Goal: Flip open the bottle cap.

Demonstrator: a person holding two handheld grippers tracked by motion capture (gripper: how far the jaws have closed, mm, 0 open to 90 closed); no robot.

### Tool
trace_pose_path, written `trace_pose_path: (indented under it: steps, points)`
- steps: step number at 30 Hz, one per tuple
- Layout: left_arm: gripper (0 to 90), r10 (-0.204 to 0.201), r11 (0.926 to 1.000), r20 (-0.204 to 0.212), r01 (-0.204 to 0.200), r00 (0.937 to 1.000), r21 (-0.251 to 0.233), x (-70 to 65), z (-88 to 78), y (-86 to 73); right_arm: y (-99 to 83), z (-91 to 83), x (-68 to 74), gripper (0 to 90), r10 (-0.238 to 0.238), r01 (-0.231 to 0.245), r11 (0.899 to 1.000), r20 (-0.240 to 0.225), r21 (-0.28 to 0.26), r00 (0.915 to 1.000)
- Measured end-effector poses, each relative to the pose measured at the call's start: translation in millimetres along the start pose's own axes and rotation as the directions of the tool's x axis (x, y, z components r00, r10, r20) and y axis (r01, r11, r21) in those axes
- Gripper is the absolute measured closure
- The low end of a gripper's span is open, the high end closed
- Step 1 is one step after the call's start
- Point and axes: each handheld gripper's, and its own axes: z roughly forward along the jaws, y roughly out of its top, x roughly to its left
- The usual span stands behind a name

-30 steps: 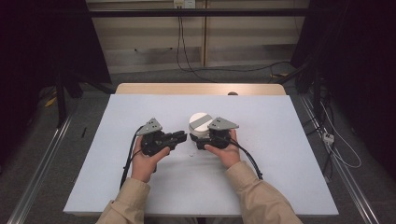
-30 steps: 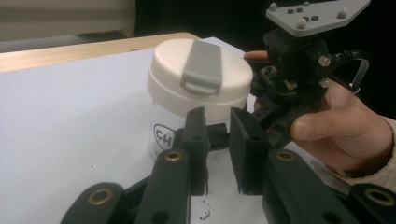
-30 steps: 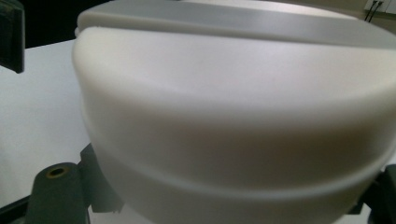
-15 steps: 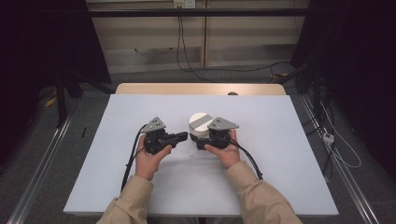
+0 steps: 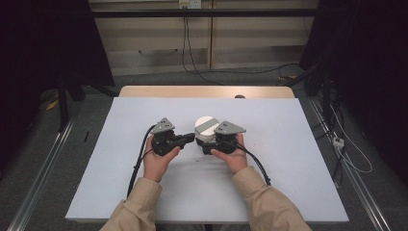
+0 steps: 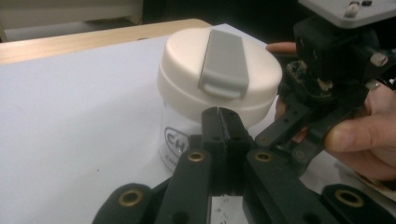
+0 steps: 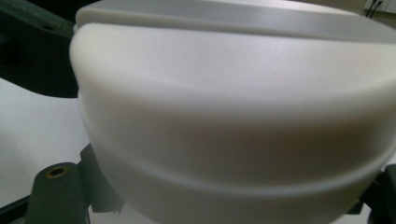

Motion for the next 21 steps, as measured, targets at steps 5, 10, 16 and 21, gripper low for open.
trace_pose_path:
  steps: [5,10,16,21]
  points:
    - [90.0,0.010,0.9999,-0.010,-0.010,0.9999,0.003,-1.8,1.0,3.5,-0.1,0.0,0.1,18.4,0.001,-0.001,1.000,0.000,0.001,1.0000]
    - [90.0,0.006,0.9999,-0.009,-0.006,0.9999,-0.008,-1.8,0.6,5.3,-0.3,0.0,0.1,18.4,0.001,-0.001,1.000,0.001,0.001,1.0000]
    - [90.0,0.006,0.9998,-0.008,-0.007,0.9999,-0.020,-2.7,0.1,10.1,-0.5,0.2,0.2,18.4,-0.001,0.001,1.000,0.002,0.001,1.0000]
    - [90.0,0.013,0.9995,-0.010,-0.013,0.9999,-0.030,-4.1,-1.5,17.6,-0.6,0.3,0.2,18.4,-0.004,0.004,1.000,0.001,0.002,1.0000]
